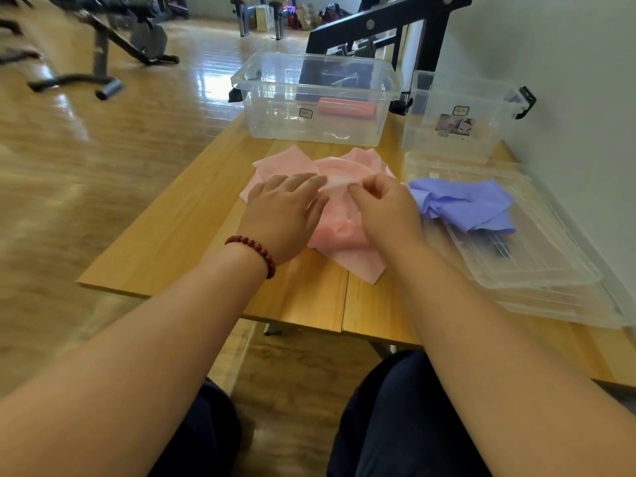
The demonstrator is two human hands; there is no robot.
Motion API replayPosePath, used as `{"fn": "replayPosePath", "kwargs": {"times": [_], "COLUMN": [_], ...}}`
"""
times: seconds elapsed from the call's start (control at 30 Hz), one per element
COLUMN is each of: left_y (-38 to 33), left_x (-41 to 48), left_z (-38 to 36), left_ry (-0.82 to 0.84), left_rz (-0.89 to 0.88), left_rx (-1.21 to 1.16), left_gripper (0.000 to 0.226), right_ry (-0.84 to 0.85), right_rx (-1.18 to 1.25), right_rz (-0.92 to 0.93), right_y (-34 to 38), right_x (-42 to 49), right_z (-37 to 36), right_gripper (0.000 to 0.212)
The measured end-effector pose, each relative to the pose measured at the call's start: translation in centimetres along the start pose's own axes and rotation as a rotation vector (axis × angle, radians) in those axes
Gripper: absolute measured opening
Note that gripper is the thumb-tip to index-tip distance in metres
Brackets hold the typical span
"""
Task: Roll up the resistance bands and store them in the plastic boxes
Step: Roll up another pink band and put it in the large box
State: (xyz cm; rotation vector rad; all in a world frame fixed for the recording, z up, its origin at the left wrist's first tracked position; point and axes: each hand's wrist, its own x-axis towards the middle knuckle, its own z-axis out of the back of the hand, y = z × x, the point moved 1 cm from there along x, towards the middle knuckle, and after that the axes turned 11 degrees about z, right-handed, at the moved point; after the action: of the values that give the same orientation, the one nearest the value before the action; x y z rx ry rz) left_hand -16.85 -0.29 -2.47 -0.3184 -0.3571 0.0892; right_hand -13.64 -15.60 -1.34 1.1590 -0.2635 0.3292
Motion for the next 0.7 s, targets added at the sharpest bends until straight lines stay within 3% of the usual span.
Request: {"fn": "replayPosePath", "kwargs": {"times": [0.2,0.37,0.57,0.63,0.7], "left_y": [0.0,-0.6,-1.5,-1.6,-1.7], "left_x": [-2.5,-4.6,-4.8,-4.8,-4.8], "left_z": [1.1,0.6,0.6,0.7,0.6], "left_ry": [0.070,0.125,0.161,0.179,0.156], "left_rz": [0.222,0.340,0.584,0.672,0.729], "left_rx": [-0.162,-0.340,-0.675,-0.810,-0.911], "left_gripper": [0.051,0.050,0.054,0.059,0.062], "right_ry": [-0.158,-0.132,-0.083,-0.037,0.002], "right_rx": [0.375,0.481,0.906,0.872,0.676], "right_rz": [-0.231,-0.334,-0.401,-0.394,-0.380], "right_y": [1.3,1.3,1.3,0.8,0.2], "right_x": [-2.7,-5.2,-8.7,-9.6,-10.5], "right_z": [1.5,2.7,4.3,4.6,4.7], "right_gripper": [0.017,0.018,0.033,0.034,0.033]}}
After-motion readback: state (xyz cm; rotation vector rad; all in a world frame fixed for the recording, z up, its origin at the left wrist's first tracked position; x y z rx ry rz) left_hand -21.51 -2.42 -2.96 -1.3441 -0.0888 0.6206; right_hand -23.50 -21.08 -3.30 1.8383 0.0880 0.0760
